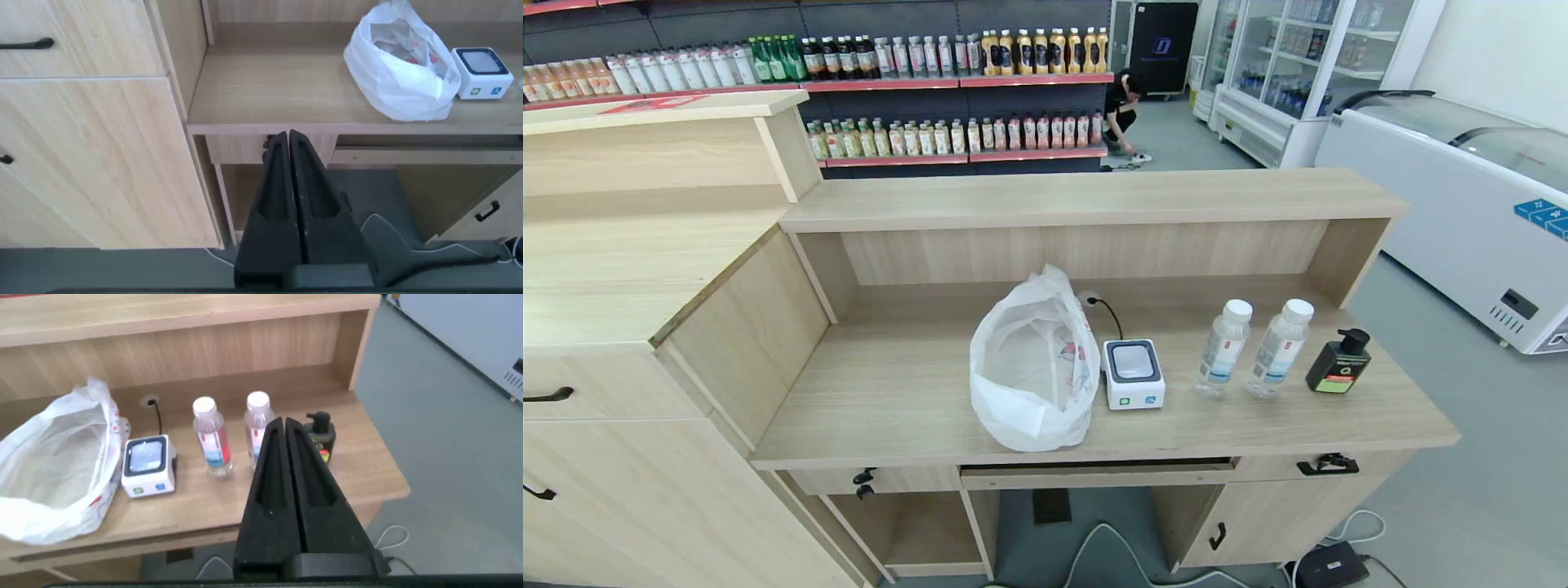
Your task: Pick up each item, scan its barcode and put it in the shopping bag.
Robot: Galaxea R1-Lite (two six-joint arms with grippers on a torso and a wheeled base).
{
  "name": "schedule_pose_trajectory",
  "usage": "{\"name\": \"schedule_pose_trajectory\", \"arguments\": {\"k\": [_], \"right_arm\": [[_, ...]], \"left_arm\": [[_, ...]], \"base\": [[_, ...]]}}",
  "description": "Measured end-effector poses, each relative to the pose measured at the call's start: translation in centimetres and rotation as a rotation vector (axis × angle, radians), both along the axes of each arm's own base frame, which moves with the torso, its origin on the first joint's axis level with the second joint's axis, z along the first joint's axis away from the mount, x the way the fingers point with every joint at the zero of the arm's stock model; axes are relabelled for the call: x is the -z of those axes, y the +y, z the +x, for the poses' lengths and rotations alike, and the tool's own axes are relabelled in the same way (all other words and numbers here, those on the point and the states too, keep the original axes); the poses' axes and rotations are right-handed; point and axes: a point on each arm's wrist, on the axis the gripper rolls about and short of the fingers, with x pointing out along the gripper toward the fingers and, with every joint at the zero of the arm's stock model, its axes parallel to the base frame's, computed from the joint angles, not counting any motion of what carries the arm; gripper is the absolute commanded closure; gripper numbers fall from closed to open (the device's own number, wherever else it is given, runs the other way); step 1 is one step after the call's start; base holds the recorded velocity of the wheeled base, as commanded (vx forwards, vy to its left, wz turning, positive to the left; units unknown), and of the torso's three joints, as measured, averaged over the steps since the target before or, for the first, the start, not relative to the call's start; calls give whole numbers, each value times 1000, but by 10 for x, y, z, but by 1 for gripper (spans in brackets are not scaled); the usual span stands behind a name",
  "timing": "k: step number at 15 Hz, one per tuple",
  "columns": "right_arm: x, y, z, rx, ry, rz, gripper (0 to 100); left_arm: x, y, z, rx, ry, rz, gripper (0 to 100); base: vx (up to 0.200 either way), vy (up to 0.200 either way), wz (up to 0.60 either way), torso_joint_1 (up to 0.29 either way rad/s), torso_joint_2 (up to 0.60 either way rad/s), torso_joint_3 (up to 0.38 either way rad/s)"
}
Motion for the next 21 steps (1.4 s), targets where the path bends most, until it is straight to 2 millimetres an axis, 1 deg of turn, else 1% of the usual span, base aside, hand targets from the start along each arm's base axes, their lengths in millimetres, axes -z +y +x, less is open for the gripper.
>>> {"name": "schedule_pose_trajectory", "arguments": {"k": [1, 3, 5, 7, 9, 12, 14, 17, 21], "right_arm": [[1, 0, 21, -13, 7, -12, 0], [9, -1, 62, -39, 20, -32, 0], [25, -3, 98, -65, 40, -42, 0], [44, -3, 129, -97, 44, -54, 0], [67, -4, 152, -113, 76, -71, 0], [102, -5, 173, -124, 177, -75, 0], [119, -5, 181, -128, 217, -85, 0], [137, -6, 191, -128, 233, -119, 0], [154, -5, 206, -134, 256, -156, 0]], "left_arm": [[0, 0, 0, 0, 0, 0, 100], [0, 0, 0, -1, 0, 0, 100], [0, 0, 0, -1, 0, 0, 100], [0, 0, 0, -1, 0, 0, 100], [0, 0, 0, -1, 0, 0, 100], [0, 0, 0, -1, 0, 0, 100], [0, 0, 0, -1, 0, 0, 100], [0, 0, 0, -1, 0, 0, 100], [0, 0, 0, -1, 0, 0, 100]], "base": [[0, 0, 0, 0, 0, 0], [0, 0, 0, 0, 0, 0], [0, 0, 0, 0, 0, 0], [0, 0, 0, 0, 0, 0], [0, 0, 0, 0, 0, 0], [0, 0, 0, 0, 0, 0], [0, 0, 0, 0, 0, 0], [0, 0, 0, 0, 0, 0], [0, 0, 0, 0, 0, 0]]}}
